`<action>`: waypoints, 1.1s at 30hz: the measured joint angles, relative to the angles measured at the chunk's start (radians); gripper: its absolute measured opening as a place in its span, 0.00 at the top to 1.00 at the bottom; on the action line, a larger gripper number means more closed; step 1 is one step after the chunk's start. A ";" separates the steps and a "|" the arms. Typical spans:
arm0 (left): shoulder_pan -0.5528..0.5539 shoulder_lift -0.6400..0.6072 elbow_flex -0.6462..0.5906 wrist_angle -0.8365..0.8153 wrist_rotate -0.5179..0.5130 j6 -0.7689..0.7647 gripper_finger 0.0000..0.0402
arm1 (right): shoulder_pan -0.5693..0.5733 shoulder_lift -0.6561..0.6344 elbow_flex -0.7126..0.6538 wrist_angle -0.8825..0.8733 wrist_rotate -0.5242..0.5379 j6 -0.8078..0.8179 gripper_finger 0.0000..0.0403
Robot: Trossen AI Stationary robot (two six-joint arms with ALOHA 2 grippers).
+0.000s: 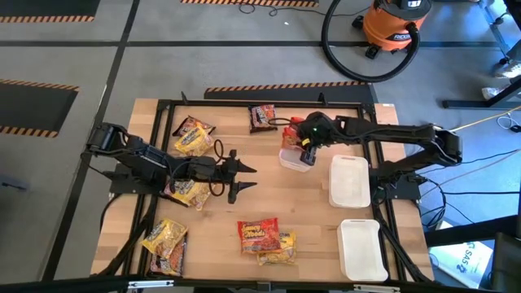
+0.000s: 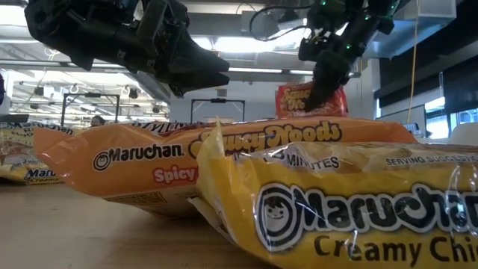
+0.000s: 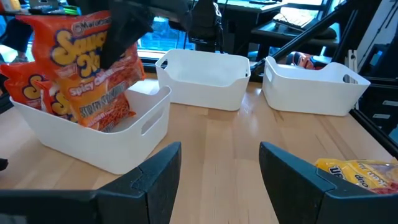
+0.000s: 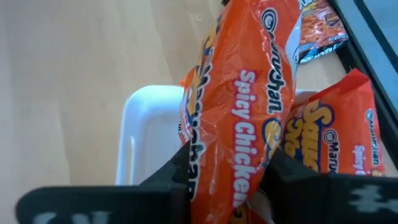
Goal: Sort Maruchan noodles
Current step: Put the orange noodle pack into the top white bin
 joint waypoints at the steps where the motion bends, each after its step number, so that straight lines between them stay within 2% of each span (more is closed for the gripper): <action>1: 0.000 0.000 0.000 0.000 0.000 0.000 0.48 | -0.004 0.002 0.000 -0.011 0.008 0.000 0.81; 17: 0.000 0.000 0.000 -0.001 0.000 0.000 0.48 | -0.012 0.108 -0.001 0.093 0.053 -0.015 0.81; 28: 0.000 0.000 0.000 -0.001 0.000 0.000 0.48 | -0.010 0.170 -0.002 0.168 0.149 0.053 0.80; 33: 0.000 0.000 0.000 -0.001 0.000 0.000 0.48 | -0.010 0.173 -0.073 0.288 0.144 0.087 0.81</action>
